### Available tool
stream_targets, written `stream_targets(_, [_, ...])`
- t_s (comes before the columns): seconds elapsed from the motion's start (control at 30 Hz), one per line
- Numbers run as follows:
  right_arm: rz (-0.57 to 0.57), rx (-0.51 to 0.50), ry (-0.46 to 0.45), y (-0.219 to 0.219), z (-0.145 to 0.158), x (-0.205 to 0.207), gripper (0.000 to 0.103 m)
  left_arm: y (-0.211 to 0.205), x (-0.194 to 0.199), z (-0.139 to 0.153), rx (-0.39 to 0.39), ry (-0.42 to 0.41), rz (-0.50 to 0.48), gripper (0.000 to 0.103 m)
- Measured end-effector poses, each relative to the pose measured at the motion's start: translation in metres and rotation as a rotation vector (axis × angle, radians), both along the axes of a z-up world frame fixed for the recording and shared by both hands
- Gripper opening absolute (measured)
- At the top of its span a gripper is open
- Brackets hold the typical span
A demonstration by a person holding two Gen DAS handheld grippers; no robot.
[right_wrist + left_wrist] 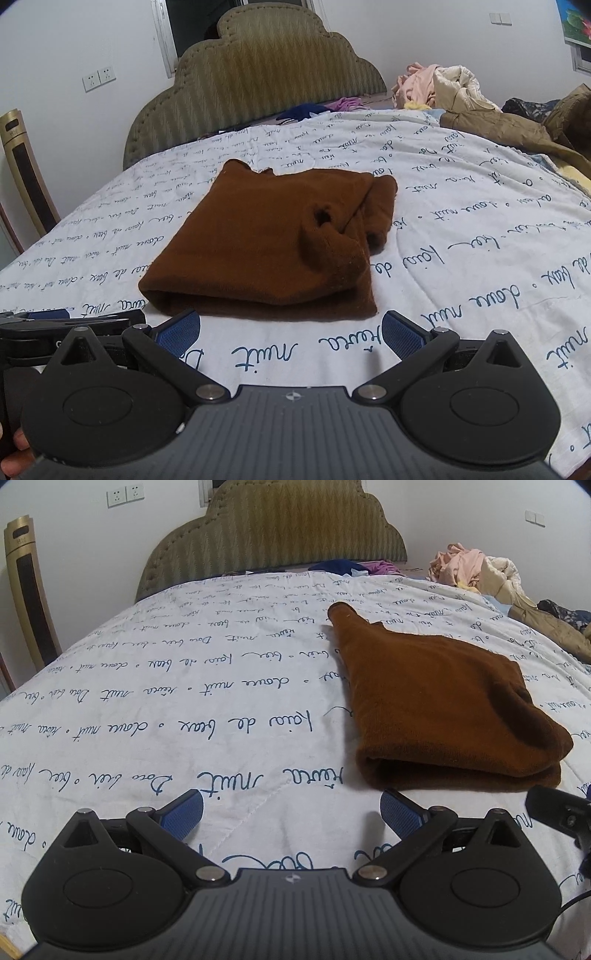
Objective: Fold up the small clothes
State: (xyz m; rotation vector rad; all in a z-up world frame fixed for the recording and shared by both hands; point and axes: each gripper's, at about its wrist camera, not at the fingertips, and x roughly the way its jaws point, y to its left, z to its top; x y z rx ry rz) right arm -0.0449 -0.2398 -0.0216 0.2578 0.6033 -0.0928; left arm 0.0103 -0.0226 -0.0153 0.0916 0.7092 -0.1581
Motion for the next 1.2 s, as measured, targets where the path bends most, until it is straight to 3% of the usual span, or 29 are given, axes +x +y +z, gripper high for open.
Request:
stream_targets(0.23, [0.010, -0.020, -0.013, -0.0021, 0.0021, -0.0020, 0.103, -0.0015, -0.0035, 0.0021, 0.018, -0.031, -0.005, 0.103])
stream_targets(1.2, [0.017, -0.012, -0.010, -0.0025, 0.0011, -0.0019, 0.103, 0.0007, 0.0002, -0.0019, -0.007, 0.007, -0.005, 0.103])
